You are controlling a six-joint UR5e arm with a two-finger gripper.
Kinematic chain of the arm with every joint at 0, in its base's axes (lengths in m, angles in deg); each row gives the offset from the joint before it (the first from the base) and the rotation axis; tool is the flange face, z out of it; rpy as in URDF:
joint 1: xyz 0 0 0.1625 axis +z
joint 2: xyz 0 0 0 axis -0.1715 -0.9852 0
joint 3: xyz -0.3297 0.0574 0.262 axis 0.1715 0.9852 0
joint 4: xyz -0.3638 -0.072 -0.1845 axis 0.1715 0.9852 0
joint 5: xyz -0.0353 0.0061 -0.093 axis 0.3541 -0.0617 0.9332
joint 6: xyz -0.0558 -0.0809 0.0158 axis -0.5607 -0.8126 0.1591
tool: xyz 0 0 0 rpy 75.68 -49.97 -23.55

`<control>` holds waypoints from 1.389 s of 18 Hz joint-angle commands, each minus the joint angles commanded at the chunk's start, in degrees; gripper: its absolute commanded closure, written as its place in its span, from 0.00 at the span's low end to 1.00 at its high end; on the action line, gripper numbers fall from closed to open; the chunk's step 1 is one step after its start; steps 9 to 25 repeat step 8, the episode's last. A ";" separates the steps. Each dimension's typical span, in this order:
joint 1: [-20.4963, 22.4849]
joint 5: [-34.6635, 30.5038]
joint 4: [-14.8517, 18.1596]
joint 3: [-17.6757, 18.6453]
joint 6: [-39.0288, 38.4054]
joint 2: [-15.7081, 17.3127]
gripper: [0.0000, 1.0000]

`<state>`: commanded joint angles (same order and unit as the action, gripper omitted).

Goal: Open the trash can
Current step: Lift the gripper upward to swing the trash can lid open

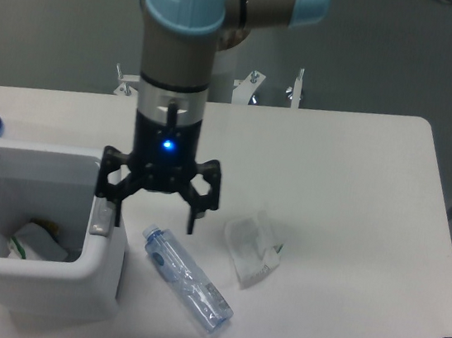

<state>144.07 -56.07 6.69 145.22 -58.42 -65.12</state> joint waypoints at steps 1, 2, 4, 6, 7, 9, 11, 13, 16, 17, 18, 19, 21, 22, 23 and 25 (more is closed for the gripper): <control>0.45 -1.85 0.44 0.00 2.37 0.18 0.00; 0.89 -3.78 0.96 0.26 5.01 0.18 0.00; 2.12 -8.43 3.59 1.49 10.45 0.27 0.00; 3.43 -11.96 6.40 2.28 17.48 0.27 0.00; 4.40 -12.75 7.29 2.55 20.65 0.27 0.00; 5.36 -12.76 7.64 2.72 22.94 0.27 0.00; 5.36 -12.76 7.64 2.72 22.94 0.27 0.00; 5.36 -12.76 7.64 2.72 22.94 0.27 0.00; 5.36 -12.76 7.64 2.72 22.94 0.27 0.00; 5.36 -12.76 7.64 2.72 22.94 0.27 0.00; 5.36 -12.76 7.64 2.72 22.94 0.27 0.00; 5.36 -12.76 7.64 2.72 22.94 0.27 0.00; 5.36 -12.76 7.64 2.72 22.94 0.27 0.00; 5.36 -12.76 7.64 2.72 22.94 0.27 0.00; 5.36 -12.76 7.64 2.72 22.94 0.27 0.00; 5.36 -12.76 7.64 2.72 22.94 0.27 0.00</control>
